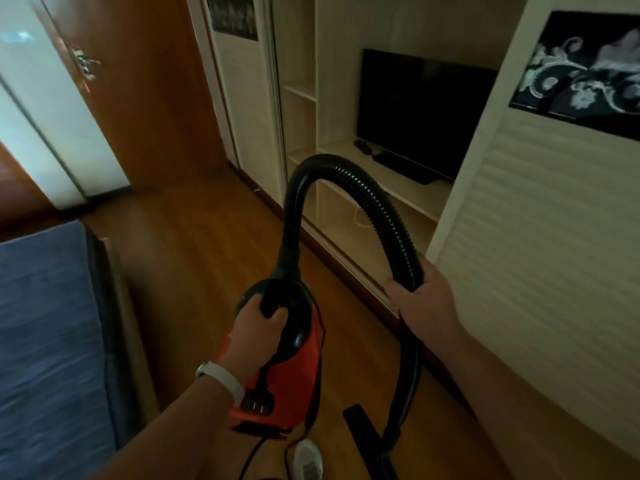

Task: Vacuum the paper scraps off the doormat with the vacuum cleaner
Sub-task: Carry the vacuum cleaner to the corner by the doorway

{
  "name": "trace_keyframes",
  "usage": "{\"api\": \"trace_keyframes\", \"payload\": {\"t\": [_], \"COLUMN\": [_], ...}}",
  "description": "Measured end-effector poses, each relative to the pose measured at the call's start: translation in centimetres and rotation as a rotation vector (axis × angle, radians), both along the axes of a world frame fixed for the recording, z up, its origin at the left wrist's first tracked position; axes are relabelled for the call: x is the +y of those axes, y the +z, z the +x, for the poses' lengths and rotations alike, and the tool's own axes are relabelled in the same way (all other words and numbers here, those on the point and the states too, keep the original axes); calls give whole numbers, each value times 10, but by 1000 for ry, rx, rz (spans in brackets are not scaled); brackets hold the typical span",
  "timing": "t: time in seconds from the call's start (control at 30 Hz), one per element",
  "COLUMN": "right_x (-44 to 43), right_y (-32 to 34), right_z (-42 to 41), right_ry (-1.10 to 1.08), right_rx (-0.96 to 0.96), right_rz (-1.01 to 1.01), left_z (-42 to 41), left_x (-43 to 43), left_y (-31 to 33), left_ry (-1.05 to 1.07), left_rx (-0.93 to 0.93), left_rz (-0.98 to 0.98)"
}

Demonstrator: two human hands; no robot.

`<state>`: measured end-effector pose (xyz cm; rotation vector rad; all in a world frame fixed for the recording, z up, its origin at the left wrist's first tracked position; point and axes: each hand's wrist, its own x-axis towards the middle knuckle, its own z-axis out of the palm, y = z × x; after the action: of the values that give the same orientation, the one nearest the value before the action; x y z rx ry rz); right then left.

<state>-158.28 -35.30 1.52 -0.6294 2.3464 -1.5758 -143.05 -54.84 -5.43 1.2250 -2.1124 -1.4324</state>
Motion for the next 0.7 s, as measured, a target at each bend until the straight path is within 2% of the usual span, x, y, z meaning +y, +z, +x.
{"api": "trace_keyframes", "payload": {"t": [0.43,0.7], "right_x": [-193,-324], "right_y": [27,15], "right_z": [-142,-232], "right_ry": [-40,93], "right_rx": [36,52], "right_rz": [29,-71], "left_z": [-137,-199], "left_x": [-188,-285], "left_y": [26,16], "left_ry": [-9,117], "left_rx": [47,45], "left_rz": [-13,3]}}
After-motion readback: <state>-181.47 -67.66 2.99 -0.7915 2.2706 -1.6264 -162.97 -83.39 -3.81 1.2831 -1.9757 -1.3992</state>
